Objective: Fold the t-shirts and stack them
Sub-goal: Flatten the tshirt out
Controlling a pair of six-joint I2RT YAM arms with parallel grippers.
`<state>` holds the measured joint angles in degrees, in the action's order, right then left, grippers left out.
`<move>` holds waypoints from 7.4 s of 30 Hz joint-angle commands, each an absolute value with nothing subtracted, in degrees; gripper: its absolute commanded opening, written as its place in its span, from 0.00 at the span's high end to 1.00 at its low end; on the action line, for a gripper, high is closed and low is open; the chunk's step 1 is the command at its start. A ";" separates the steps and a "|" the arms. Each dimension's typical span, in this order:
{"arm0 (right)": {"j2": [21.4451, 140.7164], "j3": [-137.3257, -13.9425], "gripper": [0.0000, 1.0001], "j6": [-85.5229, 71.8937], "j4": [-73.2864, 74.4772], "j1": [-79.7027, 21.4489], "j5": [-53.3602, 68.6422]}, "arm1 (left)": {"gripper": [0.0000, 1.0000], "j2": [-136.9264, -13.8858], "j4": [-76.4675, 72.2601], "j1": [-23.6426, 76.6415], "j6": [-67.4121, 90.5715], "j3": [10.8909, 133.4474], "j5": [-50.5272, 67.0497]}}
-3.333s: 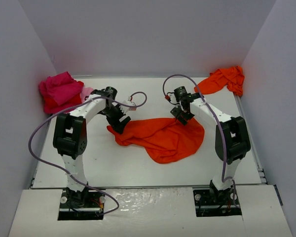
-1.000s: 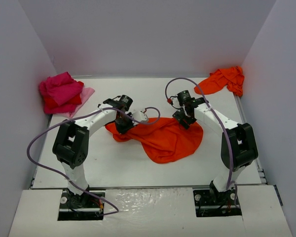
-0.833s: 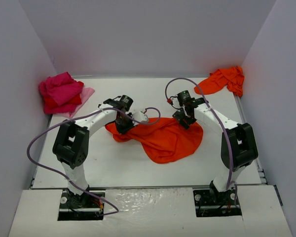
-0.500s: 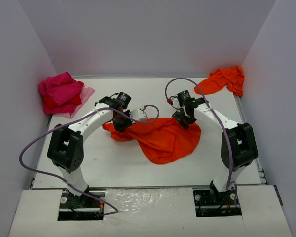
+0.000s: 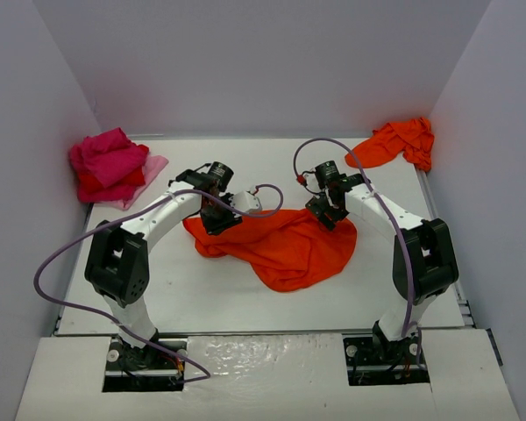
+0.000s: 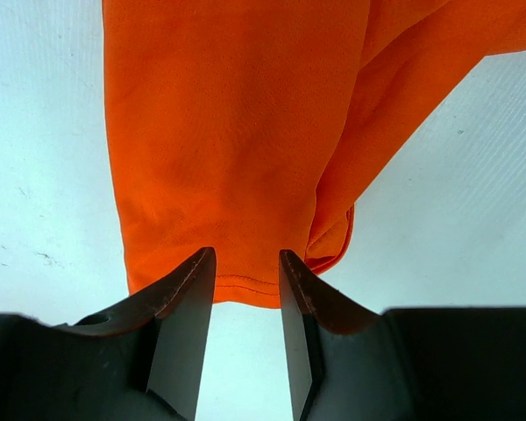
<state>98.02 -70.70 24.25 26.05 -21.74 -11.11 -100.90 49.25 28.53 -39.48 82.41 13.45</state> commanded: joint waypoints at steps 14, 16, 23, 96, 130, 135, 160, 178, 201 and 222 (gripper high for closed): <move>97.73 -71.29 0.31 23.95 25.35 -21.53 -11.25 | 0.68 -100.85 51.23 28.39 -39.90 83.58 15.71; 97.68 -71.14 0.31 23.99 25.35 -21.53 -11.30 | 0.68 -100.95 51.38 28.39 -39.96 83.53 16.07; 97.73 -70.52 0.30 23.73 25.15 -21.53 -11.07 | 0.69 -101.94 50.39 28.48 -39.73 82.11 16.80; 100.66 -71.45 0.30 23.64 24.49 -23.14 -12.63 | 0.26 -83.18 54.09 25.15 -42.86 72.10 17.67; 101.35 -71.20 0.30 23.38 24.43 -23.66 -12.39 | 0.29 -88.89 40.45 31.44 -45.71 64.34 0.53; 101.60 -71.37 0.30 23.29 24.43 -24.02 -12.28 | 0.32 -89.19 40.31 31.99 -45.56 64.51 0.53; 101.87 -71.61 0.30 23.29 24.35 -24.35 -12.74 | 1.00 -86.13 40.39 32.32 -44.93 63.29 -1.39; 102.16 -71.59 0.30 23.54 24.33 -24.54 -12.35 | 1.00 -82.98 49.50 34.44 -41.63 75.18 -0.51; 105.11 -80.60 0.38 28.20 31.37 -29.28 1.04 | 1.00 -83.50 45.62 34.54 -41.22 71.98 -3.35; 111.72 -85.23 1.00 29.14 33.34 -31.43 -2.47 | 1.00 -81.16 45.36 33.99 -40.56 72.93 -4.05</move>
<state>115.44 -83.03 28.55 31.85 -31.81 2.41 -84.54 46.04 34.17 -41.77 71.29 -2.66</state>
